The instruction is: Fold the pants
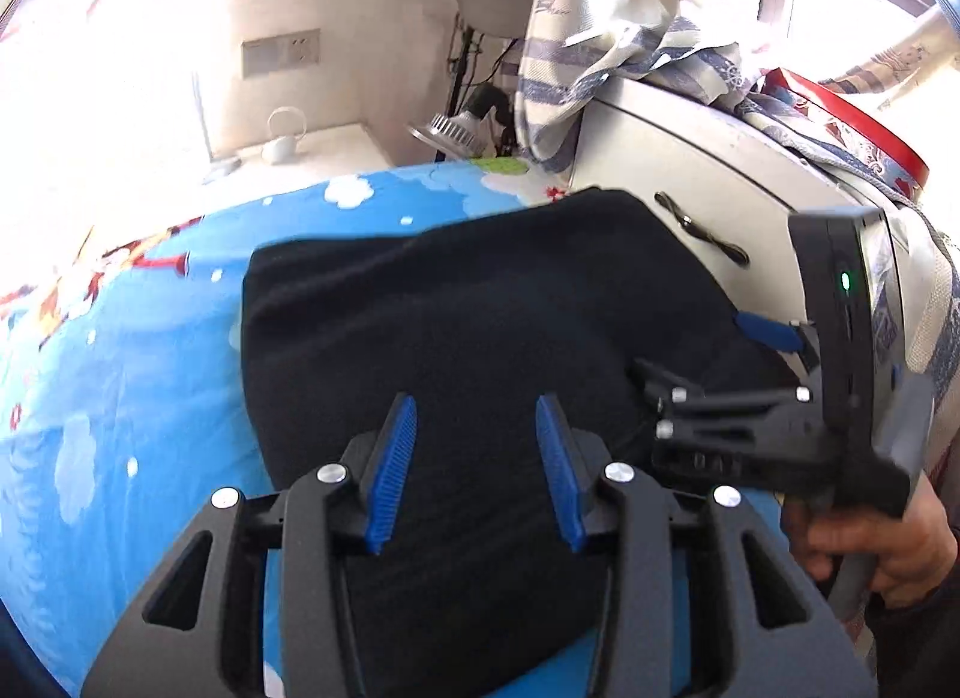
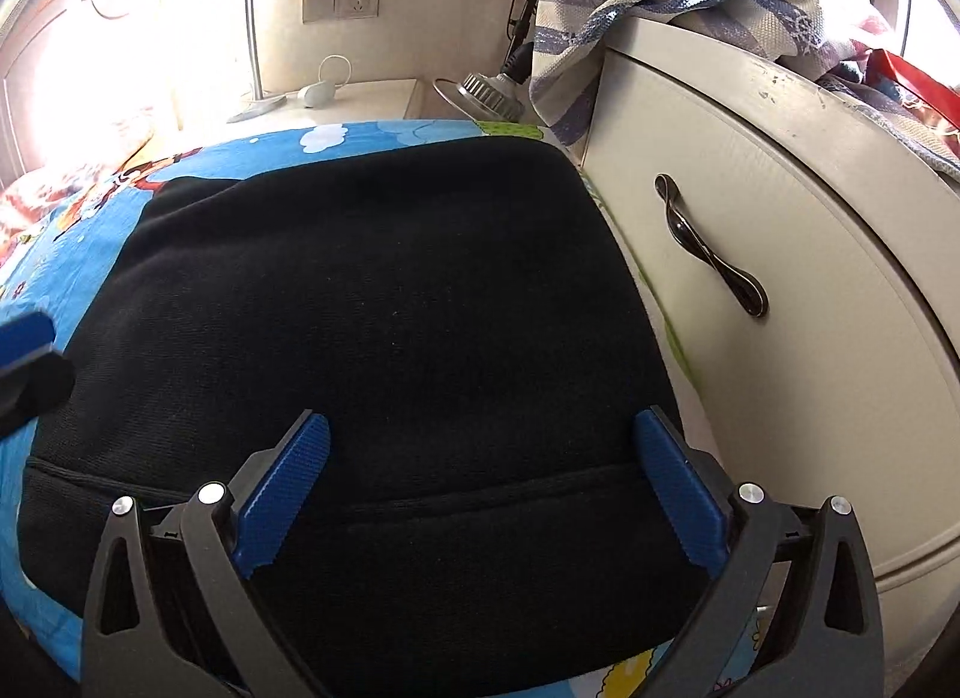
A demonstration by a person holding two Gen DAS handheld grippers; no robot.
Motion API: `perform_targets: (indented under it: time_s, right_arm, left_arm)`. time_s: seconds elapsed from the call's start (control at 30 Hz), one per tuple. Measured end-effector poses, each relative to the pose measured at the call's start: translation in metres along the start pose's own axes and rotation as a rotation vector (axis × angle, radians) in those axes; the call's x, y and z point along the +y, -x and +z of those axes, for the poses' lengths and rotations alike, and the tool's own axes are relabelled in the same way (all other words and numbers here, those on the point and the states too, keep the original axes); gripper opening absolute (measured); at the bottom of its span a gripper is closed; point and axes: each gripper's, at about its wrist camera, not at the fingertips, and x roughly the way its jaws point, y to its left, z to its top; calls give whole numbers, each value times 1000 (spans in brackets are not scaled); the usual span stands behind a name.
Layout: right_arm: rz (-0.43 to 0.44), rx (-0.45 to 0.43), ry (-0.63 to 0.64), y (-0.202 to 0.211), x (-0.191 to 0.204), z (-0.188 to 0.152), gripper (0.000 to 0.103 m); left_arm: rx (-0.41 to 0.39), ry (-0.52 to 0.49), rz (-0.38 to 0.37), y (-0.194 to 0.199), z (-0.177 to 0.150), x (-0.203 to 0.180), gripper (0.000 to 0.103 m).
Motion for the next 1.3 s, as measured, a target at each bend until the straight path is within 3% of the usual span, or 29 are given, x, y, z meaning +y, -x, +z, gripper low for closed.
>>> perform_targets:
  time_s: [0.13, 0.23, 0.33, 0.4, 0.53, 0.67, 0.77, 0.9, 0.97, 1.03, 1.1, 1.2, 1.27, 1.3]
  right_arm:
    - [8, 7, -7, -1, -2, 0, 98]
    - [19, 16, -14, -2, -4, 0, 98]
    - [30, 32, -41, -7, -10, 3, 98]
    - [61, 44, -66, -11, -17, 4, 98]
    - [72, 45, -64, -12, -18, 4, 99]
    - [85, 30, -76, -13, -21, 2, 99]
    - [86, 34, -79, -14, -21, 4, 99]
    - [83, 37, -74, -14, -23, 5, 99]
    - [78, 38, -66, -14, -22, 6, 99]
    - [73, 41, -57, -17, -23, 7, 99]
    - [72, 41, -61, -18, -22, 10, 99]
    - [71, 47, -55, -19, -21, 14, 99]
    - [69, 46, -50, -20, -22, 17, 99]
    - [67, 47, -50, -21, -22, 17, 99]
  left_arm:
    - [39, -246, -172, -60, 58, -36, 26]
    - [143, -413, -312, -116, 88, -69, 26]
    - [227, -500, -285, -170, 108, -93, 23]
    - [216, -507, -256, -183, 123, -104, 17]
    - [176, -435, -155, -188, 144, -114, 17]
    - [80, -187, -141, -139, 147, -80, 21]
    - [88, -73, -149, -107, 119, -53, 28]
    - [235, -97, -33, -109, 63, -36, 29]
    - [192, -94, -36, -92, 44, -27, 32]
    - [189, -78, -27, -72, 28, -18, 51]
    - [201, -27, -37, -55, 12, -4, 52]
    - [182, -36, 44, -28, -15, 8, 54]
    - [154, 53, 24, -9, -32, 22, 56]
    - [140, 88, 48, 0, -40, 28, 60]
